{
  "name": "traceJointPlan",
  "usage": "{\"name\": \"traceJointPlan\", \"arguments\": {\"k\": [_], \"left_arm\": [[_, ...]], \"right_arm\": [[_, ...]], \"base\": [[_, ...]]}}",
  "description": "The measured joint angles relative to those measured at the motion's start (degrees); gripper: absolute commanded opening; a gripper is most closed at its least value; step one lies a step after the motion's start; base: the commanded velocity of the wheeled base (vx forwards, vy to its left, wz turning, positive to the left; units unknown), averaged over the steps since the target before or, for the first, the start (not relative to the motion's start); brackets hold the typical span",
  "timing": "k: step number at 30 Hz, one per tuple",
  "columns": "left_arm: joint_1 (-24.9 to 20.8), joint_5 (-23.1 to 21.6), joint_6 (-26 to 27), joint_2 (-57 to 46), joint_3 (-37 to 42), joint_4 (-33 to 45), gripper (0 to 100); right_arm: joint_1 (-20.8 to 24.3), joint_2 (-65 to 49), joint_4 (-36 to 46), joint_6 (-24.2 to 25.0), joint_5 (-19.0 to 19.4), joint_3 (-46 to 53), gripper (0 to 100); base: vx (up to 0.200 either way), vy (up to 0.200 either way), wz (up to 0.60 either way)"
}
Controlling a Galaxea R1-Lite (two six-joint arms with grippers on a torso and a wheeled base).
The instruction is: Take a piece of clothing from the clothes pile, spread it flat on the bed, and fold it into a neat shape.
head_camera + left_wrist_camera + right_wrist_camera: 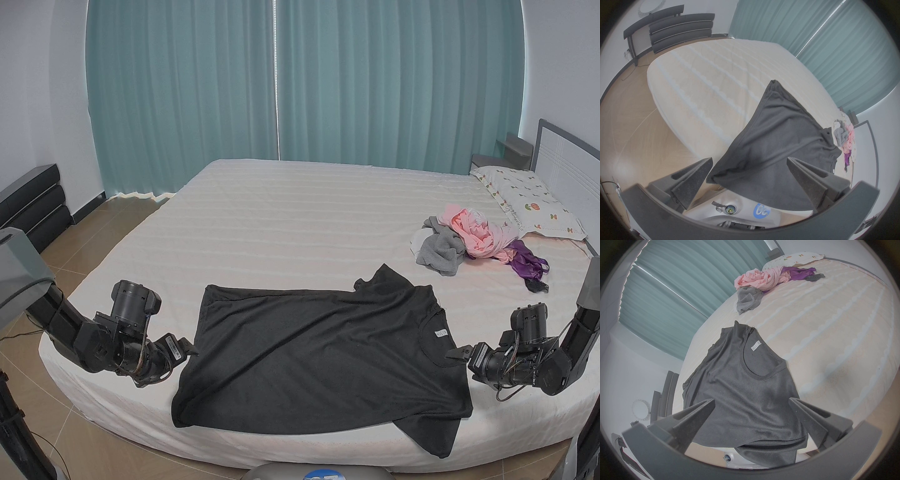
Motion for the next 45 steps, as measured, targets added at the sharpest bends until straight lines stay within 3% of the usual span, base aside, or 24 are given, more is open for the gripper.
{"name": "traceJointPlan", "arguments": {"k": [11,23,30,38,45], "left_arm": [[3.8,-0.6,0.0,4.9,-13.1,0.2,100],[5.0,-1.5,-0.1,20.7,-42.4,2.0,100],[4.6,-1.1,-5.7,32.1,-57.6,2.5,100],[4.8,0.3,-7.2,40.4,-66.1,2.4,100],[4.9,3.6,-5.4,44.8,-70.7,2.6,100]], "right_arm": [[0.0,0.0,0.0,2.0,1.9,-0.1,100],[0.0,0.5,0.0,3.4,4.0,-0.2,100],[0.4,1.4,0.0,3.6,4.4,0.0,100],[0.7,2.3,-0.1,3.7,4.5,0.2,100],[0.8,2.6,-0.1,3.7,4.5,0.3,100]], "base": [[0.000,0.000,0.00],[0.000,0.000,0.00],[0.000,0.000,0.00],[0.000,0.000,0.00],[0.000,0.000,0.00]]}}
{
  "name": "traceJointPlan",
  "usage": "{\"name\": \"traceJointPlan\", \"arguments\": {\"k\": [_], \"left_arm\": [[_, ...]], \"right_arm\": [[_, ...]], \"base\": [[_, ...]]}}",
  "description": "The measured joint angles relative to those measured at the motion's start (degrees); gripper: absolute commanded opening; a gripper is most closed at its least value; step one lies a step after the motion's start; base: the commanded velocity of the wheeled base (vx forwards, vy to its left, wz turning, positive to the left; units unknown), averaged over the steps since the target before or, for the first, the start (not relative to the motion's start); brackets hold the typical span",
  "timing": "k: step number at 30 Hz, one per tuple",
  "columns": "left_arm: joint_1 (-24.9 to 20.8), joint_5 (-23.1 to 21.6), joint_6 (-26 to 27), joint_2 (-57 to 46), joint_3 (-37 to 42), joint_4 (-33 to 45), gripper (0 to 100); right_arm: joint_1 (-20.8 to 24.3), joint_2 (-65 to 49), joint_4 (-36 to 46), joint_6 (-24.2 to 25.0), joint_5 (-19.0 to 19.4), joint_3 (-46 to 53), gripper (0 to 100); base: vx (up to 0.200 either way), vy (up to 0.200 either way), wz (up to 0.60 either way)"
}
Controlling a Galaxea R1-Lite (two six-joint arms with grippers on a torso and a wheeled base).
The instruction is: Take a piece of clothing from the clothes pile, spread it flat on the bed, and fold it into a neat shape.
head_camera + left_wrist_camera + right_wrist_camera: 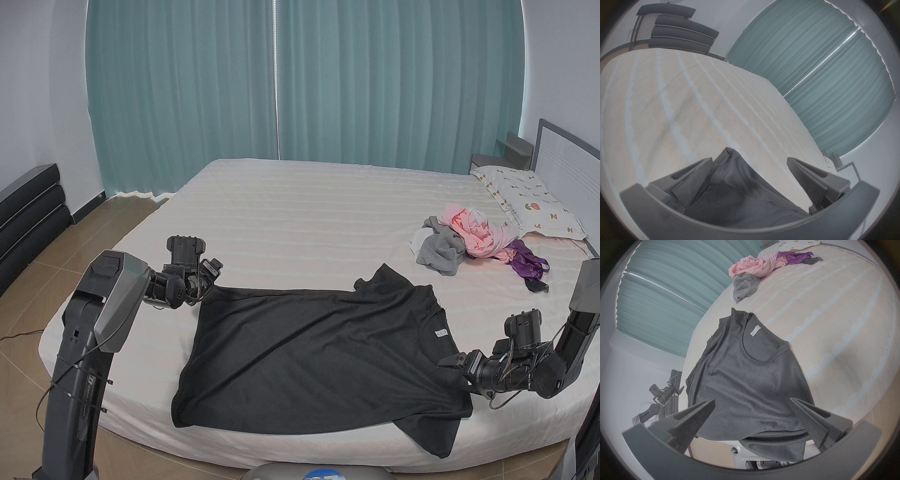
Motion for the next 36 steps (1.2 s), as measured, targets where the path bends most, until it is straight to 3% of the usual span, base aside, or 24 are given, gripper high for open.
{"name": "traceJointPlan", "arguments": {"k": [10,11,18,24,36], "left_arm": [[-0.1,0.5,2.3,3.1,-1.8,0.1,100],[-0.1,0.5,2.3,3.2,-1.9,0.1,0],[0.0,0.8,2.3,4.0,-2.6,0.4,0],[0.2,4.1,2.5,4.3,-4.2,0.2,0],[2.5,5.9,5.3,3.8,-5.6,0.0,0]], "right_arm": [[0.0,0.1,0.0,0.0,0.0,0.2,100],[0.1,0.1,0.0,0.0,0.0,0.3,100],[0.1,-0.2,0.0,0.3,-0.1,0.0,100],[1.3,-0.9,-0.3,2.3,-0.7,-2.8,100],[3.9,2.6,4.0,2.5,-5.6,-20.9,100]], "base": [[0.000,0.000,0.00],[0.000,0.000,0.00],[0.000,0.000,0.00],[0.000,0.000,0.00],[0.000,0.000,0.00]]}}
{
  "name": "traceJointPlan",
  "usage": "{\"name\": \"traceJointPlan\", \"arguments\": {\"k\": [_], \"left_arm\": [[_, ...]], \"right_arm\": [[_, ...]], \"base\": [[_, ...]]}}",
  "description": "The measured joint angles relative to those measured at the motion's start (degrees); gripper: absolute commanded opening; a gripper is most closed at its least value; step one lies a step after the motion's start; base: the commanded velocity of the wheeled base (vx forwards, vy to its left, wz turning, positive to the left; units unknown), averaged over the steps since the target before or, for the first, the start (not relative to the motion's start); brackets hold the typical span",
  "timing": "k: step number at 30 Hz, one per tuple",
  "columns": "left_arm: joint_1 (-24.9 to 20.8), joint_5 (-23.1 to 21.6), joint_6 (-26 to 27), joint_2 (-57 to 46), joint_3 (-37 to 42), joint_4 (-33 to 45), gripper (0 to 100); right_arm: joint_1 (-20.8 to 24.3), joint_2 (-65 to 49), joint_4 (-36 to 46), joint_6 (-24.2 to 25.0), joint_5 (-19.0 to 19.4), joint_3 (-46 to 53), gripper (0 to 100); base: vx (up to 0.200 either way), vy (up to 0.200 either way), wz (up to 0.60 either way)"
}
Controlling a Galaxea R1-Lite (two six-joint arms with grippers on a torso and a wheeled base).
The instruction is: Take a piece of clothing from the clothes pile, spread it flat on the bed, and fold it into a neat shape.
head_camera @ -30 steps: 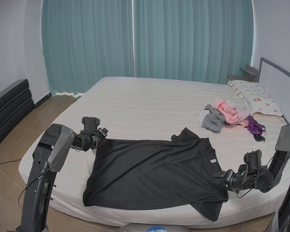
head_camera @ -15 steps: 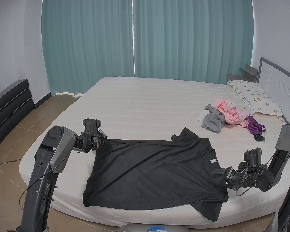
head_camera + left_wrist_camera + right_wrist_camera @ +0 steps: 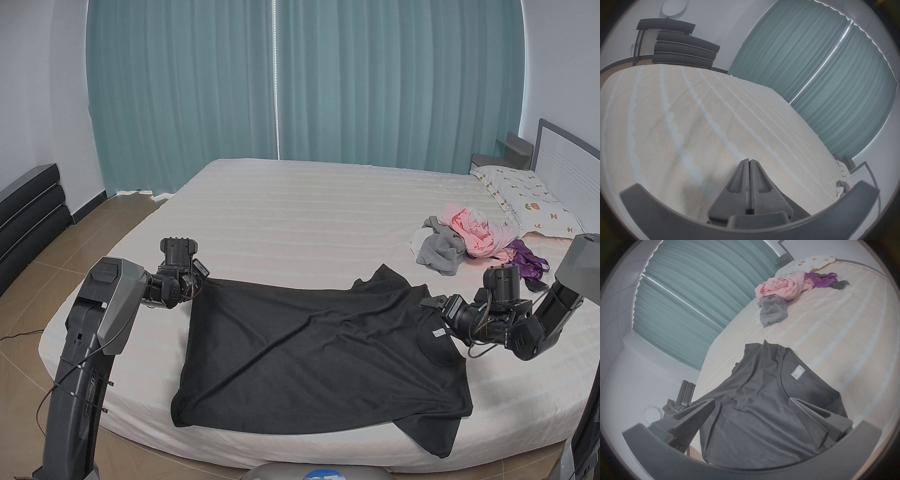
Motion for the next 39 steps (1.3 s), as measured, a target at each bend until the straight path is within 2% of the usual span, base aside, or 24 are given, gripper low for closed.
{"name": "traceJointPlan", "arguments": {"k": [13,22,27,37,38,39], "left_arm": [[0.5,0.3,1.3,-2.4,0.0,0.3,0],[-0.2,0.9,1.4,-3.2,0.3,0.5,0],[-0.9,1.3,1.4,-3.3,0.5,0.6,0],[-1.2,1.4,1.3,-3.5,0.5,0.6,0],[-1.2,1.4,1.3,-3.5,0.5,0.6,0],[-1.2,1.3,1.3,-3.5,0.5,0.7,0]], "right_arm": [[1.0,14.1,16.6,-0.2,-4.3,-33.2,100],[-0.9,25.4,30.8,-2.9,-8.4,-56.9,100],[-2.1,30.5,34.5,-3.8,-9.6,-64.0,100],[-2.3,35.8,35.1,-5.6,-13.1,-70.5,100],[-2.2,36.2,35.2,-6.1,-13.2,-70.8,0],[-2.2,36.5,35.3,-6.6,-13.2,-70.9,0]], "base": [[0.000,0.000,0.00],[0.000,0.000,0.00],[0.000,0.000,0.00],[0.000,0.000,0.00],[0.000,0.000,0.00],[0.000,0.000,0.00]]}}
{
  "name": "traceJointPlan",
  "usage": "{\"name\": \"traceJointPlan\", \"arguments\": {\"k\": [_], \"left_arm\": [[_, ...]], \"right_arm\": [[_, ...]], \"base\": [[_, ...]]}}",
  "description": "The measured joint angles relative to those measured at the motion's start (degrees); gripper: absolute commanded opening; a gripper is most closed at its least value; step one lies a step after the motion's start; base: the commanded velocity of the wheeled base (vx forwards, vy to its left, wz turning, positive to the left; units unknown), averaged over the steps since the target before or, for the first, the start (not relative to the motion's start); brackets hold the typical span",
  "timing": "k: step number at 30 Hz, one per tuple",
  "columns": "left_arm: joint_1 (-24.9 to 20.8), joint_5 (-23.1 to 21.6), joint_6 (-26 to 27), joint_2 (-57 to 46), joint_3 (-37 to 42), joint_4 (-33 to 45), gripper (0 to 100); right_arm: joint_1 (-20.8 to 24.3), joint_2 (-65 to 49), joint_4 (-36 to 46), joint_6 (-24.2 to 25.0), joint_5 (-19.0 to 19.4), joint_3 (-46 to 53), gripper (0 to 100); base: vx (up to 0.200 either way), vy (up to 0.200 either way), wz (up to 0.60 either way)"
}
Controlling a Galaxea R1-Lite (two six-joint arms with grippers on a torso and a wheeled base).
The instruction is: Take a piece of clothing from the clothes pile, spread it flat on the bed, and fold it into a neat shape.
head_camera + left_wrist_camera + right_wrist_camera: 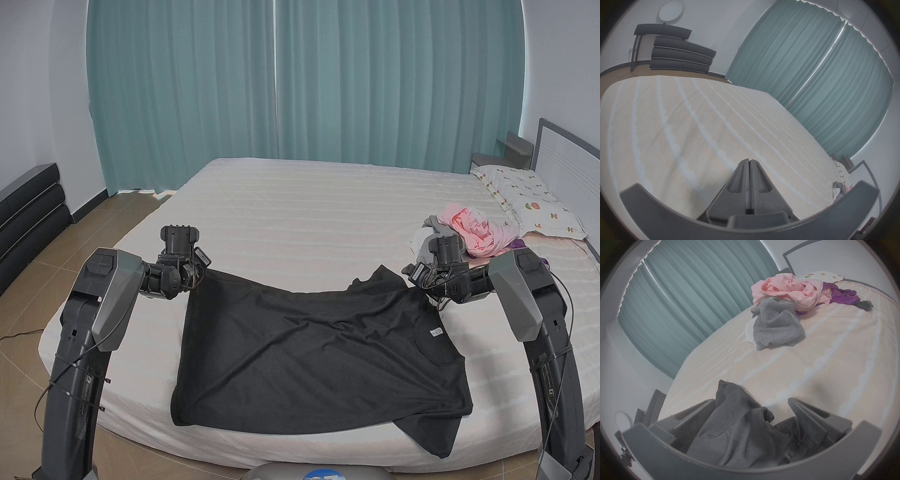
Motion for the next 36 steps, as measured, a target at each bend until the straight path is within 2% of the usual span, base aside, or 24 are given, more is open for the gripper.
{"name": "traceJointPlan", "arguments": {"k": [4,9,18,26,31,36], "left_arm": [[0.0,0.0,0.0,0.0,0.0,0.0,0],[0.1,0.1,0.0,0.0,-0.1,0.0,0],[0.5,0.3,0.1,0.0,-0.6,-0.5,0],[0.7,0.0,0.6,0.0,-0.6,-0.8,0],[0.7,-0.1,0.9,0.0,-0.6,-2.2,0],[0.9,-0.1,1.0,-0.6,-0.6,-4.3,0]], "right_arm": [[0.1,0.9,-0.2,-2.0,-0.1,0.2,0],[-0.3,1.3,-0.9,-1.7,-1.3,0.0,0],[-3.0,-0.5,-1.1,4.3,-1.5,0.0,0],[-4.6,-1.6,-1.7,6.1,-1.6,-0.2,0],[-4.9,-2.0,-6.3,8.2,-1.8,0.3,0],[-4.2,-2.1,-10.0,6.7,-1.9,3.4,0]], "base": [[0.000,0.000,0.00],[0.000,0.000,0.00],[0.000,0.000,0.00],[0.000,0.000,0.00],[0.000,0.000,0.00],[0.000,0.000,0.00]]}}
